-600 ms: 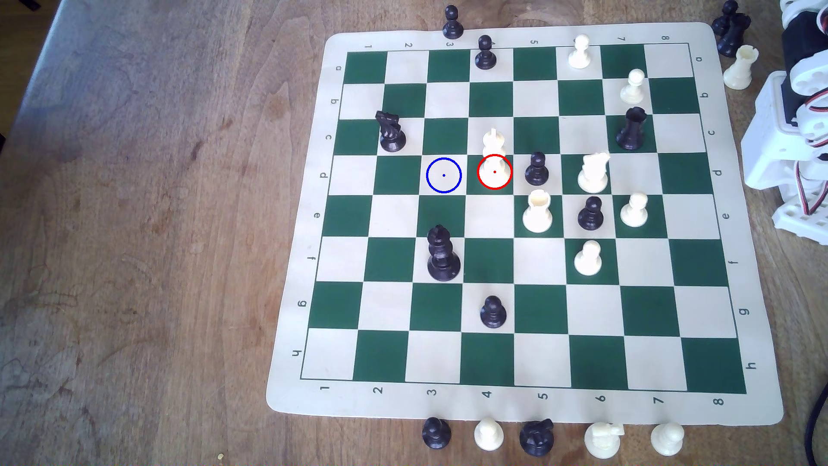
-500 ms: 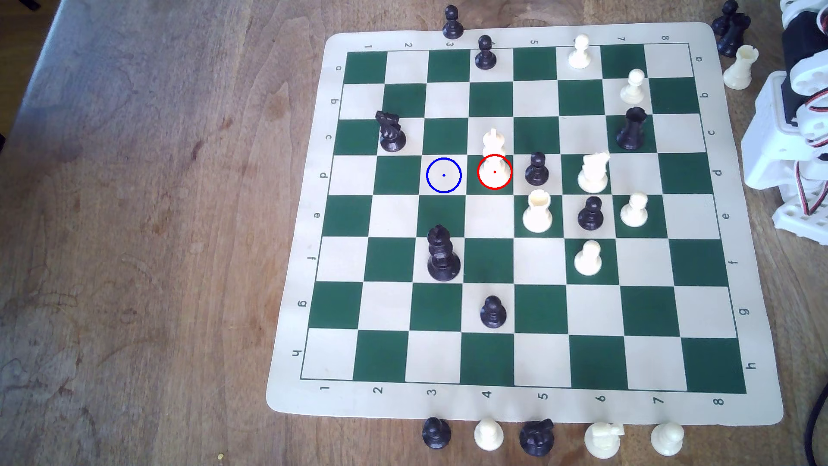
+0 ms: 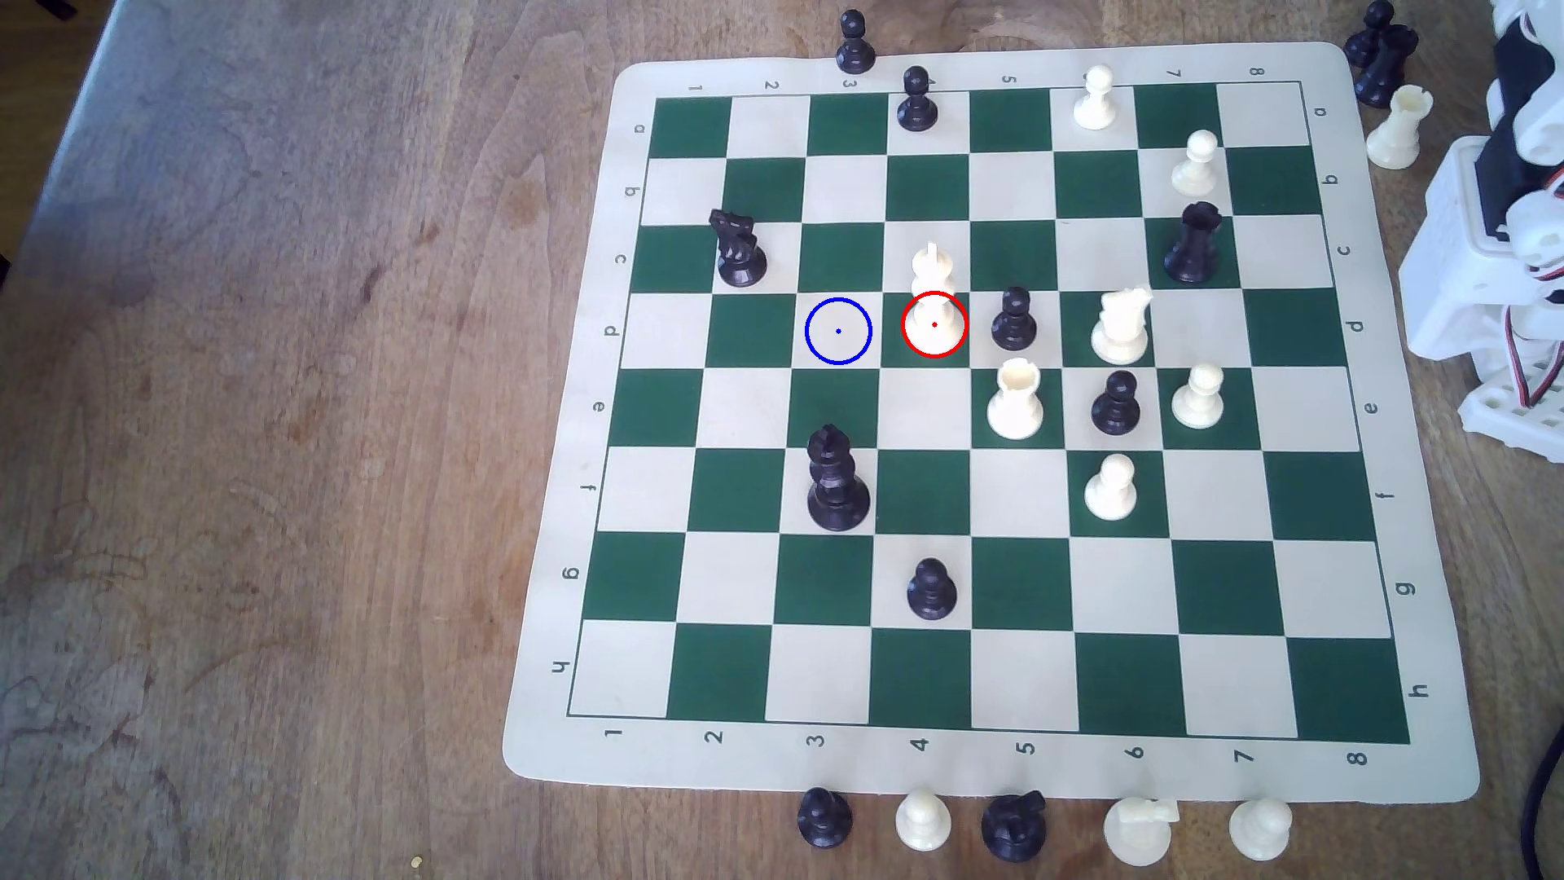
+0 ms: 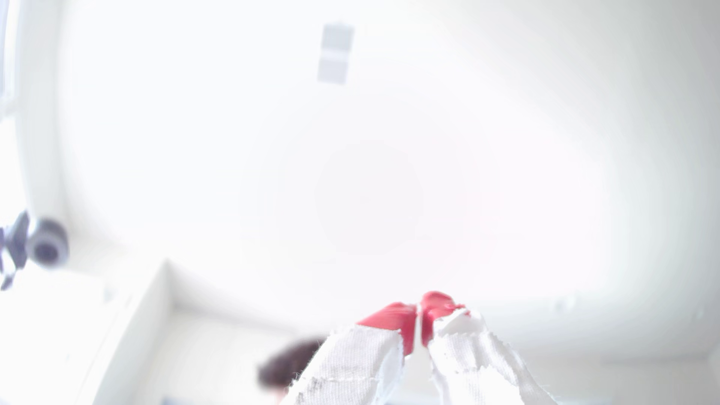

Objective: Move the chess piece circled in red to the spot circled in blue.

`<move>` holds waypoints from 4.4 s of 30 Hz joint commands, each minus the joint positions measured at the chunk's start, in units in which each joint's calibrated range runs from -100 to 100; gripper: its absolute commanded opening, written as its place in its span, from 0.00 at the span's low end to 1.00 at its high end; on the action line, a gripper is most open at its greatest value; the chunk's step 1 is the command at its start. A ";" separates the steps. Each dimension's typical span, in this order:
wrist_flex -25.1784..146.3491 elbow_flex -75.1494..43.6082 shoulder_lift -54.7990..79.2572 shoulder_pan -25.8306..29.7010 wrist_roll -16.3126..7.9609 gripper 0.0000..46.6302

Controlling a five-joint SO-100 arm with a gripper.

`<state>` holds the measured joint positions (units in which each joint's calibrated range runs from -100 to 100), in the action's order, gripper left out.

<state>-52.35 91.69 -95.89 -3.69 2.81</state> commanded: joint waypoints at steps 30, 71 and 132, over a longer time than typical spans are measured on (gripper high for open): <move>120.74 -64.94 38.59 -0.11 -11.82 0.12; 111.07 -71.56 81.12 -0.73 -18.36 0.33; 112.14 -74.01 90.72 0.60 -16.61 0.01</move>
<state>59.60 22.01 -4.23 -2.88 -13.89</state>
